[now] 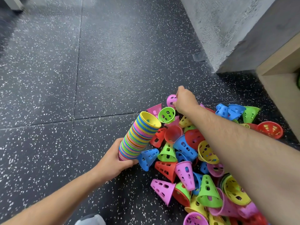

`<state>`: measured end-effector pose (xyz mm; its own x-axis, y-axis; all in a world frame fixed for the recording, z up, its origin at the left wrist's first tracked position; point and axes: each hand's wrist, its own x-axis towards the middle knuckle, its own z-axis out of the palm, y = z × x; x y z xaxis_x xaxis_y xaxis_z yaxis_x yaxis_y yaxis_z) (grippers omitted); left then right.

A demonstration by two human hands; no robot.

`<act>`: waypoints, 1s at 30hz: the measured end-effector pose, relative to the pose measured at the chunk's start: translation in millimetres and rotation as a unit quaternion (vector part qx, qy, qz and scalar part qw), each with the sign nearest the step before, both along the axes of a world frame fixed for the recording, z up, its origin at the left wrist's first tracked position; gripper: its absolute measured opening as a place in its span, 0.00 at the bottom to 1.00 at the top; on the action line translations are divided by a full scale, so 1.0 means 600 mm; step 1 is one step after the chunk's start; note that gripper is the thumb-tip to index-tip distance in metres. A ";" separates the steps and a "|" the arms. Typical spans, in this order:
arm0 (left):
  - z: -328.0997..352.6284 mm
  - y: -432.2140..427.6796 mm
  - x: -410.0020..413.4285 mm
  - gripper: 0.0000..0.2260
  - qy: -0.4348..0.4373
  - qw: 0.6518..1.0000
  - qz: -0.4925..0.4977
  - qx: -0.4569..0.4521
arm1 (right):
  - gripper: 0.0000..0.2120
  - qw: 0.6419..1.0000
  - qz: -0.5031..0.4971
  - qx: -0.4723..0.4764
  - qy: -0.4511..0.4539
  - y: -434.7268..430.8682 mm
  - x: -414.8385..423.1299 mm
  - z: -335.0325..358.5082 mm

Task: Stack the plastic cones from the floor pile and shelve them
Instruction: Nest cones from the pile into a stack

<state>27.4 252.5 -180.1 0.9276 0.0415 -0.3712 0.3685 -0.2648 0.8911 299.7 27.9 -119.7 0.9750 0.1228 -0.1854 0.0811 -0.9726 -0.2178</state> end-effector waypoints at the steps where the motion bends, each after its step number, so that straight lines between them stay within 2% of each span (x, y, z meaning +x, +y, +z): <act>1: 0.000 0.000 -0.001 0.30 -0.001 1.000 0.001 0.002 | 0.15 1.000 -0.006 0.020 -0.015 -0.003 -0.005 0.014; 3: 0.000 0.002 -0.006 0.30 0.000 1.000 0.003 0.005 | 0.15 0.995 -0.014 0.095 -0.042 -0.005 -0.023 0.051; 5: 0.003 0.002 -0.013 0.31 0.001 1.000 0.006 0.006 | 0.19 0.976 -0.019 0.211 -0.045 -0.002 -0.057 0.095; 7: 0.010 0.001 -0.021 0.32 0.002 1.000 0.009 0.005 | 0.23 0.951 0.001 0.308 -0.024 0.002 -0.105 0.136; 9: 0.021 -0.002 -0.030 0.31 -0.002 1.000 0.011 0.009 | 0.26 0.937 0.046 0.346 0.008 0.007 -0.164 0.161; 15: 0.046 -0.002 -0.070 0.29 -0.006 0.999 0.027 0.023 | 0.33 0.929 0.186 0.305 0.097 0.006 -0.271 0.175; 19: 0.065 -0.005 -0.107 0.29 -0.017 0.999 0.033 0.023 | 0.28 0.929 0.216 0.283 0.103 0.002 -0.290 0.207; 24: 0.074 -0.027 -0.148 0.29 -0.025 0.998 0.055 0.008 | 0.21 0.933 0.186 0.304 0.050 -0.002 -0.308 0.214; 27: 0.074 -0.042 -0.166 0.27 -0.029 0.998 0.056 0.008 | 0.21 0.928 0.124 0.352 0.015 -0.005 -0.319 0.209; 30: 0.076 -0.050 -0.174 0.28 -0.033 0.998 0.057 0.003 | 0.23 0.925 0.120 0.360 0.030 -0.005 -0.342 0.198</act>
<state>-77.2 222.4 -134.7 0.9394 0.1496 -0.3084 0.3365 -0.2310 0.9129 94.7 24.7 -0.7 0.8938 0.4478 -0.0245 0.2429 -0.5293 -0.8129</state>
